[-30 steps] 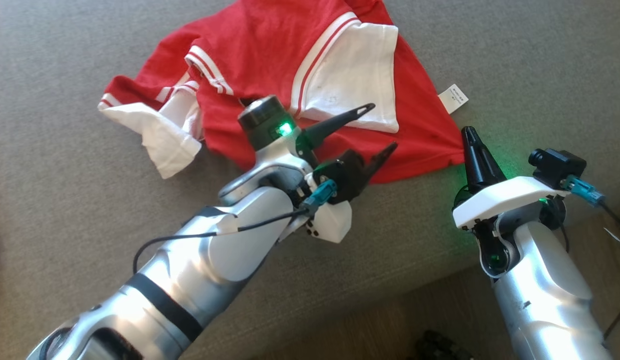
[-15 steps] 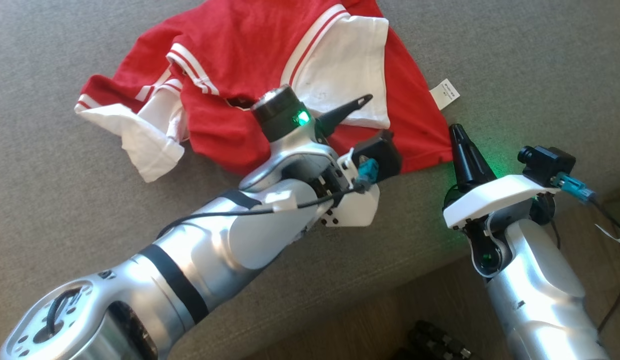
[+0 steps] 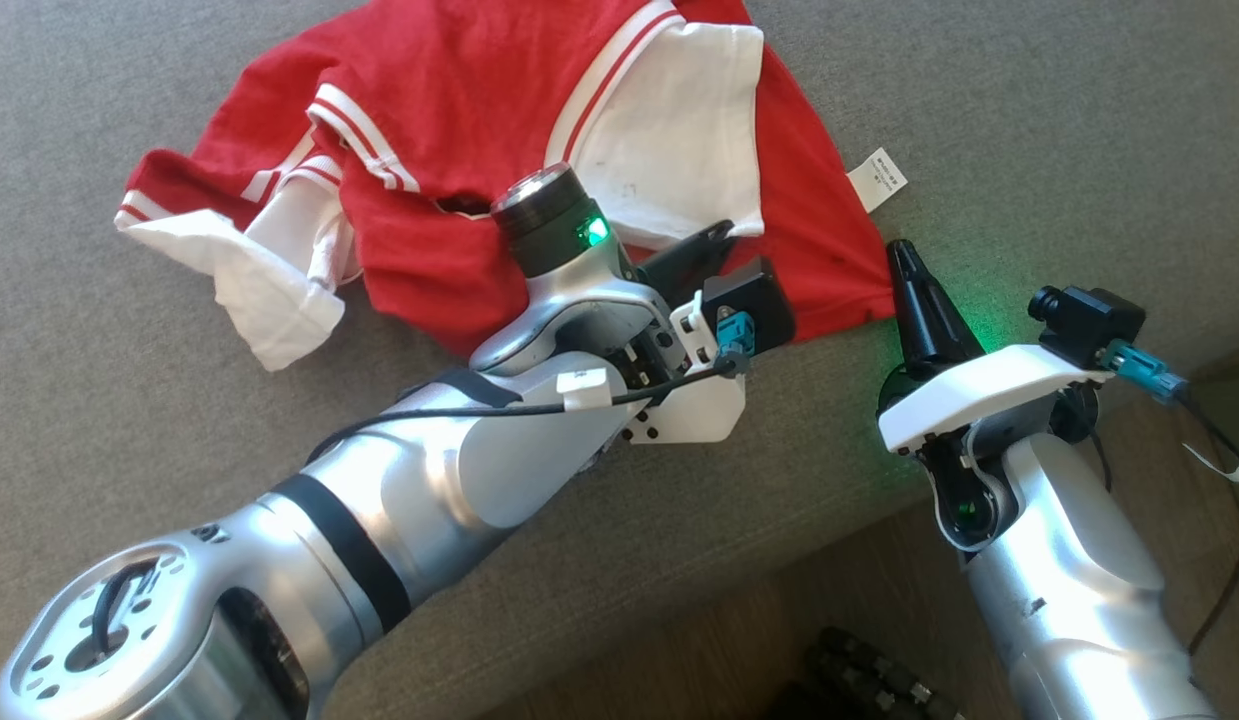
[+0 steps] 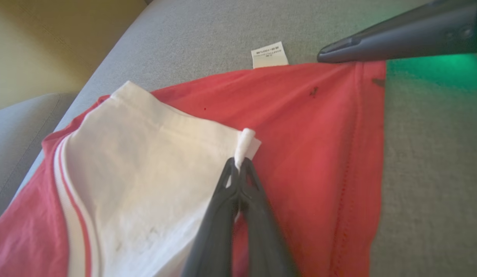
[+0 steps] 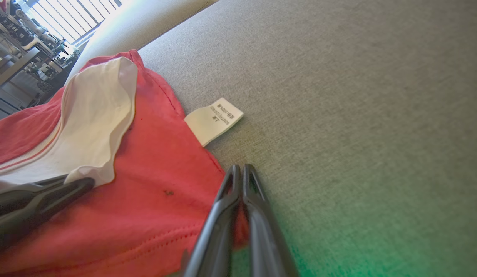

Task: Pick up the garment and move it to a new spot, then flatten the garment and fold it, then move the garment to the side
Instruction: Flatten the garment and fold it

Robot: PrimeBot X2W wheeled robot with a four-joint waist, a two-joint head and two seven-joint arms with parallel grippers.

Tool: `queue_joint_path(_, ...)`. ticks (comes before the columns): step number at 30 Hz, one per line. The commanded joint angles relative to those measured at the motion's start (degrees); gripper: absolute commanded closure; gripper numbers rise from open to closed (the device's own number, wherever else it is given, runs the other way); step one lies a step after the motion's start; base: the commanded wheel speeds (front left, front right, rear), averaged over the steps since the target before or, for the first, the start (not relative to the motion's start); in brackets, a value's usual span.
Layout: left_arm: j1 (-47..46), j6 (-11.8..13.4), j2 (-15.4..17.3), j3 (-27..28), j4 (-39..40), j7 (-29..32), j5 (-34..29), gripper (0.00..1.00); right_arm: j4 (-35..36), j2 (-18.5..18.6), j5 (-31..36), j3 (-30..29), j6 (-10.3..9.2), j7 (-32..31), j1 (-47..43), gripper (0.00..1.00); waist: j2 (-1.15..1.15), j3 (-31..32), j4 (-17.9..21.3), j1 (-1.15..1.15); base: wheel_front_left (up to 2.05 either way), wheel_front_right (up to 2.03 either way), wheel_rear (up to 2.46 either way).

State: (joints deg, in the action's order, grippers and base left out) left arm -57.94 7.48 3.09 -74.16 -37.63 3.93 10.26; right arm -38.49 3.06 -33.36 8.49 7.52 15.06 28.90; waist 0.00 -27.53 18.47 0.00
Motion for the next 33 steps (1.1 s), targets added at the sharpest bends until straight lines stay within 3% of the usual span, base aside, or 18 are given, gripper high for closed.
queue_joint_path(1,-2.31,-0.02,-0.21,0.87,1.2,-0.85,0.24,1.0,0.41,-0.18,-0.28,1.07,-0.03,-0.06,-0.42,1.0,0.0,0.0,-0.07,0.0,0.0,0.0,0.0)
queue_joint_path(7,-4.13,2.77,-0.21,1.49,2.66,-7.5,3.79,1.0,0.64,-0.18,2.01,-0.79,-0.03,-0.06,-0.48,1.0,0.0,1.14,-1.88,0.0,0.0,0.0,0.0)
queue_joint_path(13,-8.44,7.51,0.0,7.54,3.56,-15.6,8.51,1.0,0.89,-0.18,8.11,-6.71,-0.03,-0.06,-0.99,1.0,0.0,4.22,-5.83,0.0,0.0,0.0,0.0)
queue_joint_path(16,-7.11,8.09,3.85,10.38,5.8,-17.46,10.15,1.0,0.6,-0.18,9.61,-8.63,-0.03,-0.06,-1.87,1.0,0.0,5.5,-7.21,0.0,0.0,0.0,0.0)
queue_joint_path(17,-6.04,8.3,5.53,10.83,6.88,-17.84,10.35,1.0,0.76,-0.18,9.7,-9.31,-0.03,-0.06,-2.28,0.77,0.0,5.71,-7.63,0.0,0.0,0.0,0.0)
queue_joint_path(18,-4.73,8.63,7.07,11.26,8.25,-18.15,10.55,1.0,1.11,-0.18,9.5,-9.72,-0.03,-0.06,-2.8,0.22,0.0,5.82,-7.97,0.0,0.0,0.0,0.0)
queue_joint_path(19,-3.28,9.08,8.46,11.63,9.89,-18.38,10.69,1.0,1.7,-0.18,9.06,-10.07,-0.03,-0.06,-3.45,0.0,0.0,5.79,-8.25,0.0,0.0,0.0,0.0)
queue_joint_path(29,9.29,18.06,20.54,16.22,31.43,-18.9,7.6,1.0,11.82,-0.18,6.38,-9.08,-0.03,-0.06,-13.19,0.0,0.0,3.15,-8.64,0.0,0.0,0.0,0.0)
queue_joint_path(33,11.65,19.89,24.02,17.56,35.72,-18.91,6.98,1.0,13.27,-0.18,4.63,-7.27,-0.03,-0.06,-14.09,0.0,0.0,2.68,-8.53,0.0,0.0,0.0,0.0)
